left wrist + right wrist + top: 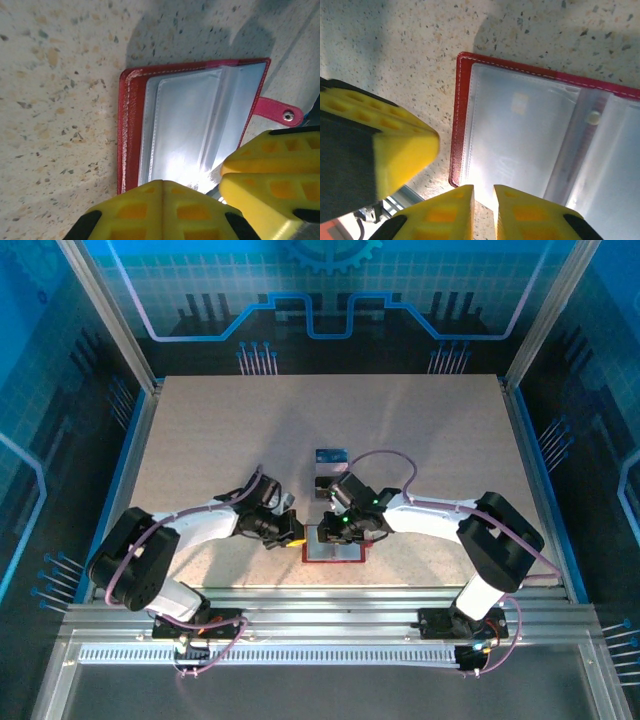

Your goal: Take the credit cards out of the card holder

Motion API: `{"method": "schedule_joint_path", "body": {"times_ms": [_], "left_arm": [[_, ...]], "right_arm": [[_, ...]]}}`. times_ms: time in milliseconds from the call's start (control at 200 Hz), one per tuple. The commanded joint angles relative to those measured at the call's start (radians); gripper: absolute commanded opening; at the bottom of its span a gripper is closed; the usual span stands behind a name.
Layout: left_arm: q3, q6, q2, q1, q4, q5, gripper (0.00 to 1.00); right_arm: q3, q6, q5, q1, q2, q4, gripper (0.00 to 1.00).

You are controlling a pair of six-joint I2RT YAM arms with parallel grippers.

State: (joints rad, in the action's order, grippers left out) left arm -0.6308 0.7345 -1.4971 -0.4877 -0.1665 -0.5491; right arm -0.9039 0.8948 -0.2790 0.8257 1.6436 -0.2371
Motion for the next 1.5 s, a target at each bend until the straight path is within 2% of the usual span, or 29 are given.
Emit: {"method": "schedule_joint_path", "body": {"times_ms": [0,485,1161,1491], "left_arm": [[0.019,0.015,-0.032,-0.009,0.032,-0.044,0.04],[0.009,-0.008,-0.063,-0.021,-0.018,-0.010,0.01],[0.034,-0.009,-0.076,-0.021,-0.002,-0.018,0.01],[0.046,-0.009,-0.077,-0.021,0.002,-0.012,0.01]], "right_arm": [[0.016,0.040,-0.029,0.015,0.018,0.067,0.18],[-0.018,0.052,-0.051,0.021,0.085,0.079,0.12],[-0.030,0.059,-0.074,0.033,0.138,0.104,0.11],[-0.013,0.041,-0.013,0.036,0.103,0.030,0.11]]}}
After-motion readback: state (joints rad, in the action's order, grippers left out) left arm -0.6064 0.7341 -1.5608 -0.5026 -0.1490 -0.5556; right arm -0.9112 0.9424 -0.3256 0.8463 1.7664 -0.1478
